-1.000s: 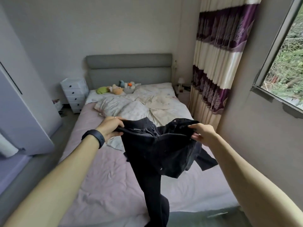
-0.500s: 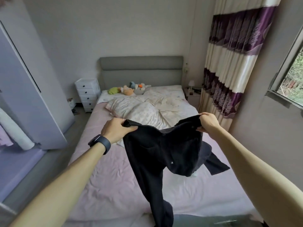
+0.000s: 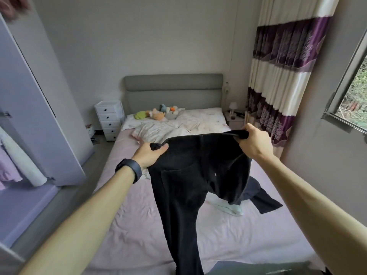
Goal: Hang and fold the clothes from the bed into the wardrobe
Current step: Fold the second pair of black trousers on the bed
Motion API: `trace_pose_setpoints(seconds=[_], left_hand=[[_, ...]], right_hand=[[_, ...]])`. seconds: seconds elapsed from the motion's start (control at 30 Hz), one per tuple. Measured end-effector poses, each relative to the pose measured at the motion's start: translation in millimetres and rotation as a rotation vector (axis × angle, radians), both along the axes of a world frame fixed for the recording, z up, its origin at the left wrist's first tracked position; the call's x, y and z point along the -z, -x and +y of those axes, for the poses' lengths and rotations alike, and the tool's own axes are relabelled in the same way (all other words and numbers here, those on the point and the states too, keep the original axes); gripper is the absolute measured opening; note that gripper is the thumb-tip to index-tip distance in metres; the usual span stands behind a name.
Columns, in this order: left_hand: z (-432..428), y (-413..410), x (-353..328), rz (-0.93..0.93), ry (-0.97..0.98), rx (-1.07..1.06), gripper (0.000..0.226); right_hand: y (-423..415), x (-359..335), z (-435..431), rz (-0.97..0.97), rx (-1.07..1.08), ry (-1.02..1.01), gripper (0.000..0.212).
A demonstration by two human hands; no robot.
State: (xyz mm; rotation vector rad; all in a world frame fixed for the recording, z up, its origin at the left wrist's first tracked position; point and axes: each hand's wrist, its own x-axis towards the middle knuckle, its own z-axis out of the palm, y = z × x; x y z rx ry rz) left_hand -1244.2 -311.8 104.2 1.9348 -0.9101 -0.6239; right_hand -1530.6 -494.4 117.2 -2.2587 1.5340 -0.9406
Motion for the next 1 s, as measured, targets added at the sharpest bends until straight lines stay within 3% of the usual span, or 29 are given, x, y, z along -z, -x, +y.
trace_pose_setpoints(seconds=[0.07, 0.13, 0.2, 0.27, 0.33, 0.4, 0.5, 0.57, 0.77, 0.9, 1.0], left_hand=[[10.1, 2.5, -6.9, 0.265, 0.136, 0.114, 0.022], [23.9, 6.2, -21.3, 0.453, 0.240, 0.197, 0.029], [34.2, 12.6, -44.9, 0.578, 0.286, 0.228, 0.043], [42.2, 25.0, -76.4, 0.654, 0.299, 0.272, 0.043], [48.6, 43.4, -103.7, 0.663, 0.329, 0.277, 0.030], [53.1, 65.3, -127.1, 0.617, 0.389, 0.145, 0.019], [53.4, 85.9, -140.8, 0.536, 0.457, -0.210, 0.037], [58.7, 103.3, -146.3, 0.492, 0.510, -0.332, 0.049], [71.7, 180.1, -141.4, 0.712, 0.623, -0.061, 0.052], [90.7, 193.3, -135.1, 0.738, 0.624, 0.107, 0.033], [106.7, 188.6, -134.8, 0.703, 0.585, 0.162, 0.027]], right_hand=[[2.7, -23.7, 1.9, -0.087, 0.029, 0.036, 0.034], [7.6, -45.7, 8.4, -0.140, 0.082, 0.018, 0.043], [8.6, -66.4, 17.1, -0.197, 0.094, -0.031, 0.042], [7.3, -88.0, 27.0, -0.259, 0.065, -0.104, 0.040], [9.6, -107.3, 39.8, -0.269, 0.030, -0.144, 0.041], [17.6, -123.6, 52.0, -0.294, 0.029, -0.158, 0.037], [28.4, -139.0, 66.3, -0.343, 0.027, -0.201, 0.031], [33.8, -146.1, 79.8, -0.383, 0.000, -0.230, 0.030], [19.7, -132.2, 151.9, -0.585, -0.292, -0.393, 0.045], [22.6, -116.3, 181.7, -0.765, -0.525, -0.462, 0.027], [32.0, -104.5, 193.4, -0.890, -0.710, -0.506, 0.025]])
